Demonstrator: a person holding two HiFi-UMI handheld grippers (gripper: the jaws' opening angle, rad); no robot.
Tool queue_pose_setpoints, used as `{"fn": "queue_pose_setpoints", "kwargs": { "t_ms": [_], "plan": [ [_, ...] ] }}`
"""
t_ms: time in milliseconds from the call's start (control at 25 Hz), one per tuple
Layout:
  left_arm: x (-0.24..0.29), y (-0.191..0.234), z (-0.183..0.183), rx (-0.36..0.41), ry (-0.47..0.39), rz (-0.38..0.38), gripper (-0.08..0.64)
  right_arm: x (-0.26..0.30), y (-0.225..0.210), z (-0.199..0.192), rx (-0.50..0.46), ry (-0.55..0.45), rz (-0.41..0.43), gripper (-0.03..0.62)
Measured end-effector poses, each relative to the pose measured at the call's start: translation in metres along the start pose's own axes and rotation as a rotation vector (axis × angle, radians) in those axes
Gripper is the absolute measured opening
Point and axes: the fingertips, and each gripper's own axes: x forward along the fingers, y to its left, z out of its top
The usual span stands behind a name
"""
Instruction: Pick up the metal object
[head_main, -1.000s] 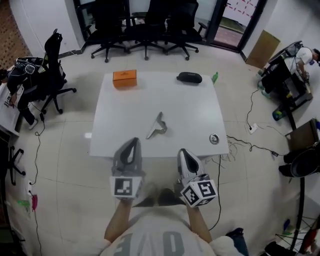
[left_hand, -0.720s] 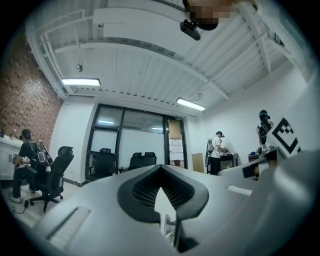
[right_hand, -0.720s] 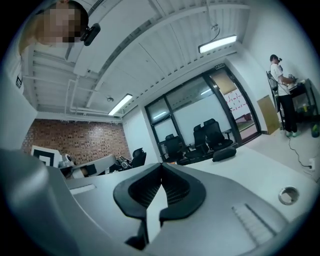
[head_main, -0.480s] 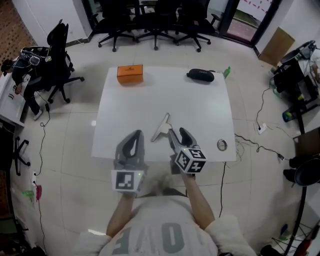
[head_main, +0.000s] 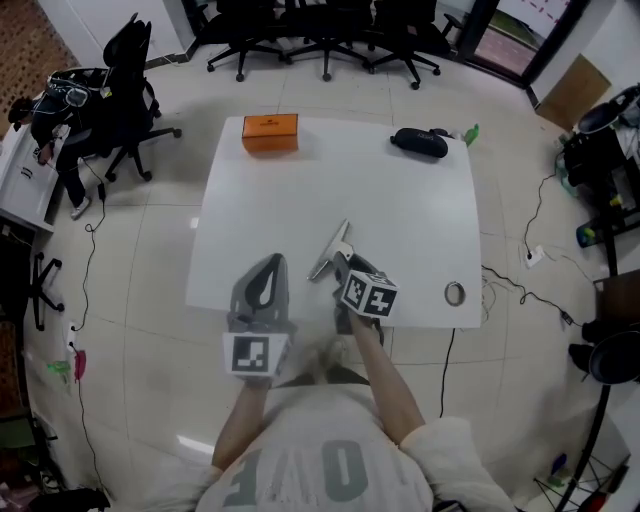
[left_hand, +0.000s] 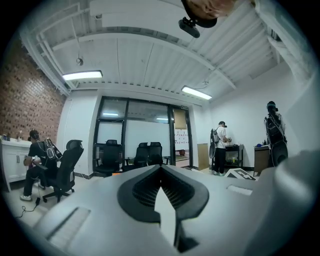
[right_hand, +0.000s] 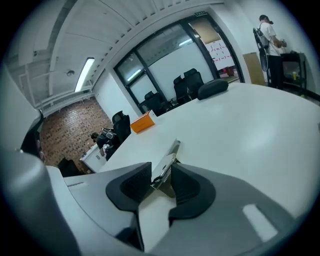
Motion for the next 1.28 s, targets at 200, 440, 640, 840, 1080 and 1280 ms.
{"fn": "queue_pose_setpoints", "kwargs": {
  "t_ms": [200, 440, 640, 840, 1080, 1280],
  "plan": [
    [0.006, 0.001, -0.001, 0.000, 0.003, 0.004, 0.000, 0.008, 0.005, 0.002, 0.134, -0.005, 0.066, 0.075],
    [0.012, 0.004, 0.000, -0.009, -0.003, 0.009, 0.000, -0.009, 0.023, 0.036, 0.063, -0.123, 0.112, 0.031],
    [0.018, 0.007, 0.009, -0.020, -0.038, 0.014, 0.000, -0.061, 0.043, 0.098, -0.035, -0.298, 0.155, 0.031],
    [0.019, 0.002, 0.020, -0.020, -0.075, 0.011, 0.000, -0.147, 0.059, 0.138, -0.194, -0.505, 0.128, 0.031],
    [0.017, -0.010, 0.022, -0.030, -0.093, -0.015, 0.000, -0.184, 0.050, 0.131, -0.195, -0.562, 0.091, 0.032],
    [0.011, -0.014, 0.023, -0.030, -0.097, -0.028, 0.000, -0.190, 0.051, 0.124, -0.193, -0.565, 0.094, 0.029]
  ]
}}
